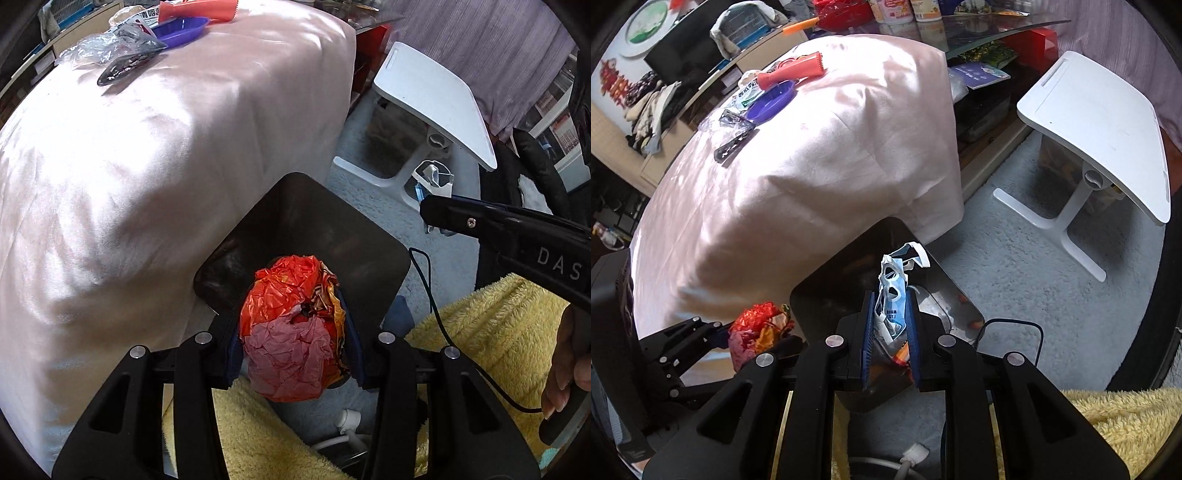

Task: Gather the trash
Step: 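Lower the wrapper into the black bin with the left tool while the right tool drops the mask, then grasp the silver blister pack with the left tool while the right tool grasps the purple plate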

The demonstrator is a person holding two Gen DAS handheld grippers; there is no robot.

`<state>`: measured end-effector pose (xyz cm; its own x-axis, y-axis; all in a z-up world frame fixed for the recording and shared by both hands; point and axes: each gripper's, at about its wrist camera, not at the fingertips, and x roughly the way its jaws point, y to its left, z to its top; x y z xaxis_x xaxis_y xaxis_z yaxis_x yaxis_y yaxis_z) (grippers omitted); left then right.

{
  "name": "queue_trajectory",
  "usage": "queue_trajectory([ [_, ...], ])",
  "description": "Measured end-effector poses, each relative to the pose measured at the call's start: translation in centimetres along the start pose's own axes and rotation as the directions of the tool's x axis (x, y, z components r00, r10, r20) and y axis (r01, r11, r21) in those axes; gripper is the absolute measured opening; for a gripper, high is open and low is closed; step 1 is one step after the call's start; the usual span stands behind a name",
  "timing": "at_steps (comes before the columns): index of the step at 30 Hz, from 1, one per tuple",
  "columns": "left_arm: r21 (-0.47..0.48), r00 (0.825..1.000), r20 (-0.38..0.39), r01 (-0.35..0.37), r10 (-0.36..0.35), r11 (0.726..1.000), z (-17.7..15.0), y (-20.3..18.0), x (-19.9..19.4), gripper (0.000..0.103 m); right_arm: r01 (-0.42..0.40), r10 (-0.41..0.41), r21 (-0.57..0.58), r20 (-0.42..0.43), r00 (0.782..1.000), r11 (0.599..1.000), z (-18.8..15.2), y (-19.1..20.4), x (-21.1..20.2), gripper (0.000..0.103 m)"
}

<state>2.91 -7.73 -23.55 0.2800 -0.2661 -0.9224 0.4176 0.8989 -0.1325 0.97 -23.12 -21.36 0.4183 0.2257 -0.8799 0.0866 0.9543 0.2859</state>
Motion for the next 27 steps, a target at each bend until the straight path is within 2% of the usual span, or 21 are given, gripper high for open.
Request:
queue_trajectory([
  [2,-0.006,1.0,0.001,0.002,-0.002,1.0,0.0,0.1,0.0,0.045,-0.001,0.001,0.001,0.001,1.0,1.0,0.2,0.1,0.1,0.022],
  [5,-0.013,1.0,0.003,-0.003,0.003,1.0,0.1,0.2,-0.2,0.05,-0.013,0.013,0.004,0.005,1.0,1.0,0.3,0.2,-0.1,0.034],
  [9,-0.022,1.0,0.014,-0.002,0.002,1.0,0.3,0.5,-0.8,0.059,-0.022,0.022,0.011,0.016,1.0,1.0,0.6,0.2,-0.4,0.035],
  [13,-0.026,0.999,0.044,-0.018,0.019,1.0,0.3,0.9,-2.2,0.075,-0.018,0.018,0.018,0.031,0.999,1.0,0.8,-0.1,-1.1,0.037],
  [16,-0.032,0.996,0.084,-0.032,0.035,0.999,0.6,1.4,-4.1,0.085,0.001,-0.002,0.024,0.058,0.998,1.0,1.3,-0.3,-2.0,0.052],
  [18,-0.041,0.991,0.119,-0.05,0.054,0.998,0.8,2.1,-5.7,0.09,0.012,-0.015,0.033,0.084,0.996,0.999,1.8,-0.4,-2.7,0.072],
  [19,-0.049,0.989,0.134,-0.06,0.066,0.997,0.9,2.4,-6.4,0.093,0.011,-0.015,0.037,0.101,0.995,0.999,2.2,-0.4,-3.1,0.076],
  [24,-0.107,0.975,0.191,-0.097,0.116,0.99,2.0,5.2,-9.4,0.095,0.008,-0.01,0.015,0.147,0.989,1.0,4.5,0.5,-4.2,0.086],
  [27,-0.134,0.966,0.207,-0.127,0.153,0.983,3.2,6.9,-10.1,0.095,0.012,-0.011,-0.005,0.16,0.987,1.0,6.0,1.3,-4.3,0.088],
])
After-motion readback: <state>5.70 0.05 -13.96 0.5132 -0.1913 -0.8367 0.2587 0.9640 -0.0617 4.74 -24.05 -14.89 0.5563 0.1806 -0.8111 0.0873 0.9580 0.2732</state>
